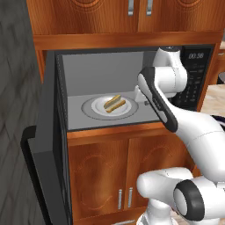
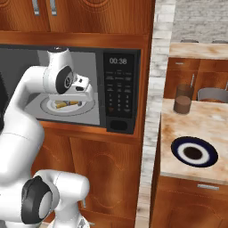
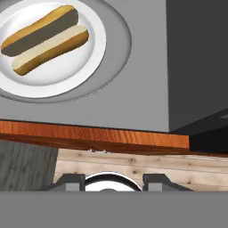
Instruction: Pick the hotdog bun from the microwave and place it on plate located on the counter.
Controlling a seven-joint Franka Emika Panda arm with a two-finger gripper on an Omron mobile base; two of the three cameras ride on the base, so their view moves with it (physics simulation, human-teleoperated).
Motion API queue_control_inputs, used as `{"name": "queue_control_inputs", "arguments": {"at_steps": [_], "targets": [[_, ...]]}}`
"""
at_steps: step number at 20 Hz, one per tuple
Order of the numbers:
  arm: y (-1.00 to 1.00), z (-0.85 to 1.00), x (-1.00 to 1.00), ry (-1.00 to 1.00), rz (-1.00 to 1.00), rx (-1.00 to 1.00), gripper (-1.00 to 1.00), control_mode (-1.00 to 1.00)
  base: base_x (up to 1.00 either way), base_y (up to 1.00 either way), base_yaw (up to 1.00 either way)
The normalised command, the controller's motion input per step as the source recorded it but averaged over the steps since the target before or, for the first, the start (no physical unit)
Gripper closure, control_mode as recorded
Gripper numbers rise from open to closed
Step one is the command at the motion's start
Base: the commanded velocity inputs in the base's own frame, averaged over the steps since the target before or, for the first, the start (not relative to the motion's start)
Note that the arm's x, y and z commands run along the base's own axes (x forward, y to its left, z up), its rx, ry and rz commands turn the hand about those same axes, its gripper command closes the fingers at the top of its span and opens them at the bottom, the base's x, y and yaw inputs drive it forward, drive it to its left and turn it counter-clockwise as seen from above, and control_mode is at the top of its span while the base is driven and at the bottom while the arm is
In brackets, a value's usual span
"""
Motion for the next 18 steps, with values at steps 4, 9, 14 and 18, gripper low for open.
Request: {"name": "queue_control_inputs", "arguments": {"at_steps": [4, 9, 14, 18], "targets": [[-0.01, 0.0, -0.24, 0.0, -0.01, 0.0, -1.0, -1.0, 0.0, 0.0, 0.0], [0.6, -0.03, -0.4, -0.07, -0.21, 0.03, -1.0, -1.0, 0.0, 0.0, 0.0], [0.87, 0.0, 0.0, -0.19, -0.38, 0.07, -1.0, -1.0, 0.0, 0.0, 0.0], [0.47, -0.1, 0.11, -0.21, -0.31, 0.15, -1.0, -1.0, 0.0, 0.0, 0.0]]}}
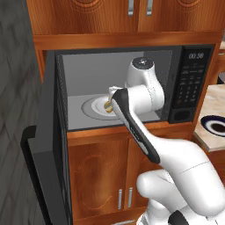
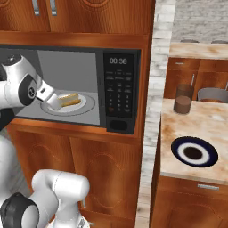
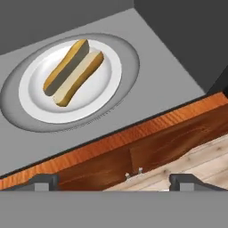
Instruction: Pick the hotdog bun from the microwave and place it on plate located on the counter.
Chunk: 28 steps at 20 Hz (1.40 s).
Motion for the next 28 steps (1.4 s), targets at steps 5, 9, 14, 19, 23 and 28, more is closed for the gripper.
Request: {"name": "queue_control_inputs", "arguments": {"at_steps": [5, 9, 14, 19, 23, 28], "targets": [[0.11, -0.06, 0.35, -0.06, -0.11, 0.14, -1.0, -1.0, 0.0, 0.0, 0.0], [0.04, 0.0, 0.71, 0.0, 0.0, 0.06, -1.0, -1.0, 0.0, 0.0, 0.0], [0.13, -0.06, 0.7, 0.0, 0.0, 0.02, -1.0, -1.0, 0.0, 0.0, 0.0], [0.38, -0.45, 0.44, 0.0, -0.03, 0.0, -1.0, -1.0, 0.0, 0.0, 0.0], [0.13, -0.3, 0.39, 0.0, -0.05, 0.0, -1.0, -1.0, 0.0, 0.0, 0.0], [0.01, -0.06, 0.43, 0.0, -0.1, 0.03, -1.0, -1.0, 0.0, 0.0, 0.0]]}}
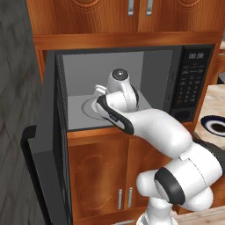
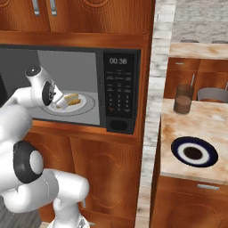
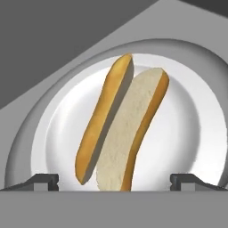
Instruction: Pick the hotdog bun from the microwave and place it on plate located on the counter.
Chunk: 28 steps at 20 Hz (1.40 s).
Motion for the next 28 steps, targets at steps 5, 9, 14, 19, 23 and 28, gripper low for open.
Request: {"name": "queue_control_inputs", "arguments": {"at_steps": [5, 9, 14, 19, 23, 28], "targets": [[-0.02, -0.06, 0.29, 0.0, -0.06, 0.02, -1.0, -1.0, 0.0, 0.0, 0.0], [-0.11, -0.26, 0.02, 0.01, -0.03, 0.01, -1.0, -1.0, 0.0, 0.0, 0.0], [-0.08, -0.29, 0.01, 0.03, -0.03, 0.0, -1.0, -1.0, 0.0, 0.0, 0.0], [0.0, -0.05, 0.23, 0.02, -0.03, 0.0, -1.0, -1.0, 0.0, 0.0, 0.0], [0.0, 0.0, 0.35, 0.0, -0.02, 0.0, -1.0, -1.0, 0.0, 0.0, 0.0], [0.0, -0.02, 0.26, 0.03, 0.0, 0.0, -1.0, -1.0, 0.0, 0.0, 0.0]]}}
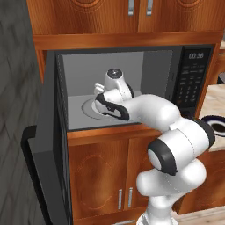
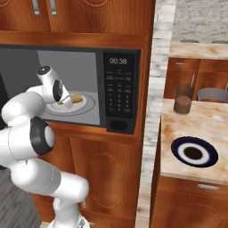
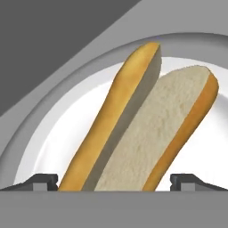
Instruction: Pick the hotdog bun from the microwave and place it on plate located on the counter.
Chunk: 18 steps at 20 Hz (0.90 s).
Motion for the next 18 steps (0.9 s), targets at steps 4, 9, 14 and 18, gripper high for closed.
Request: {"name": "queue_control_inputs", "arguments": {"at_steps": [4, 9, 14, 18], "targets": [[0.0, -0.11, 0.08, 0.04, 0.0, 0.0, 1.0, -1.0, 0.0, 0.0, 0.0], [0.0, 0.0, 0.0, 0.0, 0.0, 0.0, 1.0, -1.0, 0.0, 0.0, 0.0], [0.0, 0.01, -0.85, -0.14, 0.17, 0.0, 1.0, -1.0, 0.0, 0.0, 0.0], [-0.25, 0.14, -1.0, -0.09, 0.31, 0.0, 1.0, -1.0, 0.0, 0.0, 0.0]]}}
